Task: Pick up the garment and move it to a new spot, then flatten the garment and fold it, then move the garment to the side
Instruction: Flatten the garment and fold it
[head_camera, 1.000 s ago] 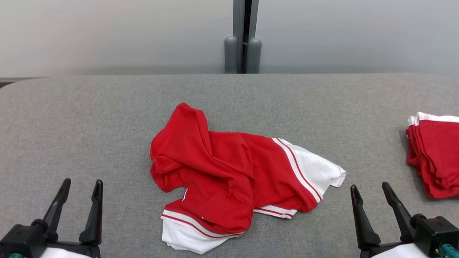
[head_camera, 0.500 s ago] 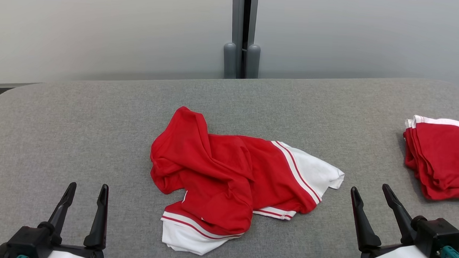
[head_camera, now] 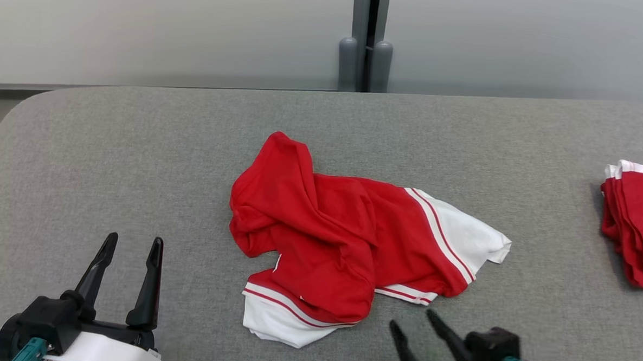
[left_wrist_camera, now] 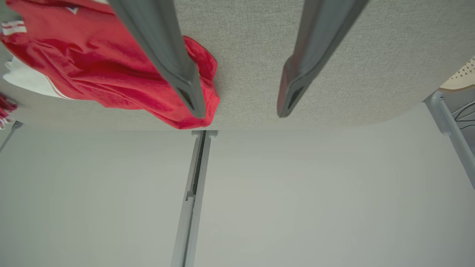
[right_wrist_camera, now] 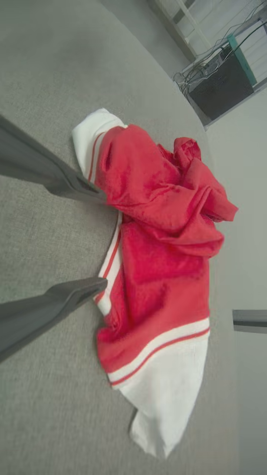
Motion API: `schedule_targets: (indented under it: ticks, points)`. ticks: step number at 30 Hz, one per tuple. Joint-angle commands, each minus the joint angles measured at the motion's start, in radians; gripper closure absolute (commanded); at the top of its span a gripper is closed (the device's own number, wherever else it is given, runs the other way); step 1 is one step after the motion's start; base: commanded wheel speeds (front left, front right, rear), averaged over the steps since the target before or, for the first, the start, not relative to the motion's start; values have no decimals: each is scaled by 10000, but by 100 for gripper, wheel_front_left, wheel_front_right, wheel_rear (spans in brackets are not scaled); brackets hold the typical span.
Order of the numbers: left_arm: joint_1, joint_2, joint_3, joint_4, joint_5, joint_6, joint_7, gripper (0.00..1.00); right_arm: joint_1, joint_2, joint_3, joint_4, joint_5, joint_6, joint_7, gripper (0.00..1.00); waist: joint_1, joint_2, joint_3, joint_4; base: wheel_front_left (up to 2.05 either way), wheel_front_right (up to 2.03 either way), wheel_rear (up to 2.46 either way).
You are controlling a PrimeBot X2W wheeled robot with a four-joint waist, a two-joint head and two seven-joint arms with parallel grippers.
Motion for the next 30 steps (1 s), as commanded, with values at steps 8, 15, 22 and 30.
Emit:
schedule_targets:
  ticks: [8,15,22,30]
  points:
    - [-832,-21,-147,338,-147,-354,-209,0,-1820,-18,1765,2749,1496,-3,-894,0,0,0,794,820,0,0,0]
    - [-1176,-34,-205,748,-149,-544,-350,0,-3033,-26,2574,4237,2246,-3,-1500,100,0,0,989,1006,0,0,0]
    - [-1328,-103,-155,964,-144,-621,-428,0,-3347,-34,2820,4780,2458,-3,-1943,100,0,0,992,900,0,0,0]
    - [-1229,-195,-56,1031,-35,-606,-465,0,-3214,-26,1459,4003,461,-3,-1539,100,0,0,844,642,0,0,0]
